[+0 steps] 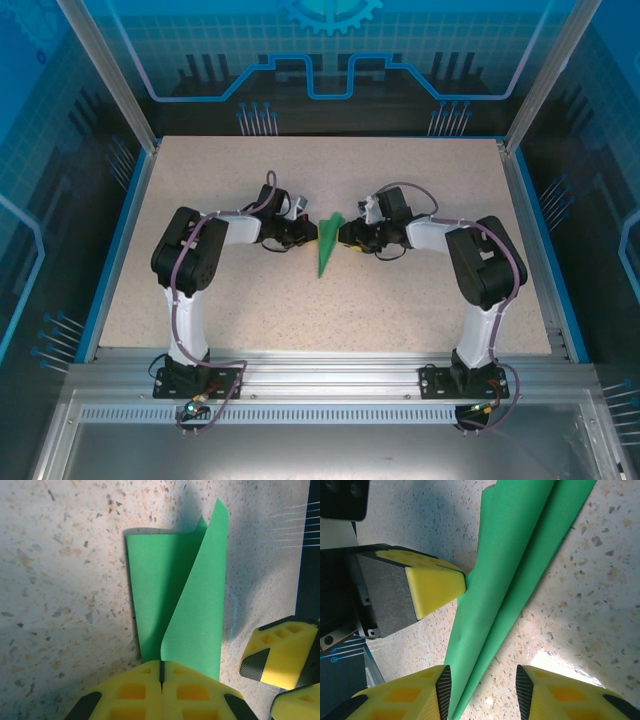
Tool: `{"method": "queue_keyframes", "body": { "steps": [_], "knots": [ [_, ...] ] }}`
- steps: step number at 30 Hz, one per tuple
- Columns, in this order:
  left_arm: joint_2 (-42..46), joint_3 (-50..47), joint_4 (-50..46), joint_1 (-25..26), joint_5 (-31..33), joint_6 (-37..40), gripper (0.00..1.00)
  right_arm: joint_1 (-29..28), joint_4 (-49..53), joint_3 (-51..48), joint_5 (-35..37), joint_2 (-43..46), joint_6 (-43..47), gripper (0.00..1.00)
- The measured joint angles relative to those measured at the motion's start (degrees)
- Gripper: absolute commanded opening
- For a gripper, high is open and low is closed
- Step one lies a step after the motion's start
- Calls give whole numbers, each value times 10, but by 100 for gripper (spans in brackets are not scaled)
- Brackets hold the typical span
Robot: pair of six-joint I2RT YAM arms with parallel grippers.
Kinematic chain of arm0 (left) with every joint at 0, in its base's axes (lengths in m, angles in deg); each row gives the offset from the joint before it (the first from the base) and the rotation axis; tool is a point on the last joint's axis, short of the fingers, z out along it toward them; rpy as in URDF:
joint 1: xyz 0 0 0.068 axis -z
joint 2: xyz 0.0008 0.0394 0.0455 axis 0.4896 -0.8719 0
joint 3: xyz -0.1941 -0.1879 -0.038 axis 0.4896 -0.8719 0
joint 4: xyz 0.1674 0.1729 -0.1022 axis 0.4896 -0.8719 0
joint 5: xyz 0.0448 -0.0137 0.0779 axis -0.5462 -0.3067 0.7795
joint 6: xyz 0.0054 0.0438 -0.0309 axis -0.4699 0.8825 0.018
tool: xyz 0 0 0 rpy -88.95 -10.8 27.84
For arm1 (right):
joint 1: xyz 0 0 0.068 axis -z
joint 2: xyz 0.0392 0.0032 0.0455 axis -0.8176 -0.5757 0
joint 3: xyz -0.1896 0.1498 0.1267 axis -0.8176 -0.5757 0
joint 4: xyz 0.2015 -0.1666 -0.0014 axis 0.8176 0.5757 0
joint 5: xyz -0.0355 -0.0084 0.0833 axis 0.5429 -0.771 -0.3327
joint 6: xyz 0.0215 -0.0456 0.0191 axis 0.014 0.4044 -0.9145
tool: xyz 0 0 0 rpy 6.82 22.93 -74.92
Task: Fold a paper plane with a square sheet of paper (fold left side to right side)
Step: Fold the wing for the fifth time at the center of the table.
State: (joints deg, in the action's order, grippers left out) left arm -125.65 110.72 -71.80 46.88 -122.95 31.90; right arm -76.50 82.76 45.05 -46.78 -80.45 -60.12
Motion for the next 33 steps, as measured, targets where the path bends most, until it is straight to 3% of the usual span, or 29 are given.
{"method": "queue_keyframes", "body": {
  "steps": [12,24,33],
  "knots": [
    [-1,5,-6,0,-2,3,0,-1,-1,79,-12,-38,-14,42],
    [-2,17,-14,-1,-5,6,0,-1,99,156,56,-57,13,47],
    [-9,23,-19,-1,-9,7,0,-1,112,168,54,-95,13,60]
  ]
}}
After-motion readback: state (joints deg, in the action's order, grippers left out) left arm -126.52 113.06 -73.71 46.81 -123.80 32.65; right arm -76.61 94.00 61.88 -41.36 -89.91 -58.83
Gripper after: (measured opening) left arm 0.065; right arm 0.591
